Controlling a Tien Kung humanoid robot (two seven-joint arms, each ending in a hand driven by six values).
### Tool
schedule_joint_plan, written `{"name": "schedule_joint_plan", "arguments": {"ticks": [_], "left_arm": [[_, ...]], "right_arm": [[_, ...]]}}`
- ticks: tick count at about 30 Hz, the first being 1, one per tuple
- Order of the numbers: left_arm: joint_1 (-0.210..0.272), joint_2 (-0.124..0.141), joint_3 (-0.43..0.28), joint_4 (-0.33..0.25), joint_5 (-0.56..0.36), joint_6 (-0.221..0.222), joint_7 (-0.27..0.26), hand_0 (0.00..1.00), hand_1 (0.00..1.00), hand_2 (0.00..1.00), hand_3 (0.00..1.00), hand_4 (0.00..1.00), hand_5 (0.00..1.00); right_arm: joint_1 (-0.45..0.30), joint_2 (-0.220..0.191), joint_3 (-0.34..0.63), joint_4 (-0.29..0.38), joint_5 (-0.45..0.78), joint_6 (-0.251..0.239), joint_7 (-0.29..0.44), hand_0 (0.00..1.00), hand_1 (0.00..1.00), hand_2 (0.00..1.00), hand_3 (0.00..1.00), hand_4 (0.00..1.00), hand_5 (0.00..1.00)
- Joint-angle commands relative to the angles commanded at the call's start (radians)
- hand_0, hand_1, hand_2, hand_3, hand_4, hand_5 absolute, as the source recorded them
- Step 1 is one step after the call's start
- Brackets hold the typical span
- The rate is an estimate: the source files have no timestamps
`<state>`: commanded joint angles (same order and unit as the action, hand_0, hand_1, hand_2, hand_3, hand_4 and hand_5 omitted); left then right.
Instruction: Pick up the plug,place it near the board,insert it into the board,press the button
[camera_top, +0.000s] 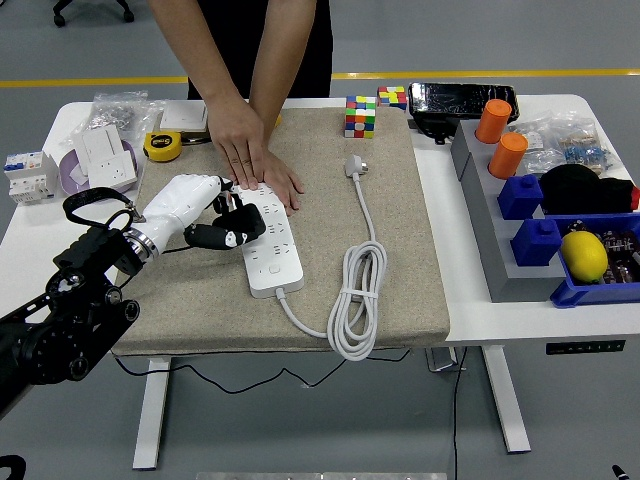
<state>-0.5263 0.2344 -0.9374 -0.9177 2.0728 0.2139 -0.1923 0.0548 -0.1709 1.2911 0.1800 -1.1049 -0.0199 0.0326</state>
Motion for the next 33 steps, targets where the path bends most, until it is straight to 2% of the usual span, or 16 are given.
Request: {"name": "schedule_joint_plan", "arguments": {"ticks": [12,17,33], "left_arm": [[-0.021,-0.003,0.013,0.033,0.020,0.009,-0.005,0.542,0.441,0.332,0.343,0.519,0.101],[-0.025,-0.010,-0.002,0.056,0.053,0.016,-0.009,0.543,0.443,0.333,0.344,0.520,0.102],[-0.025,-0.007,0.008,0.059,0.077,0.012,-0.008,0.552,0.450,0.334,0.343,0.525,0.105]], "right_arm": [[0.000,0.000,0.003,0.000,0.000,0.000,-0.002,0.948,0.910,0.851,0.889,0.998,0.998],[0.003,0.001,0.001,0.000,0.003,-0.001,-0.001,0.948,0.910,0.851,0.889,0.998,0.998],[0.003,0.002,0.004,0.000,0.003,-0.001,-0.001,0.949,0.910,0.850,0.889,0.998,0.998]]}}
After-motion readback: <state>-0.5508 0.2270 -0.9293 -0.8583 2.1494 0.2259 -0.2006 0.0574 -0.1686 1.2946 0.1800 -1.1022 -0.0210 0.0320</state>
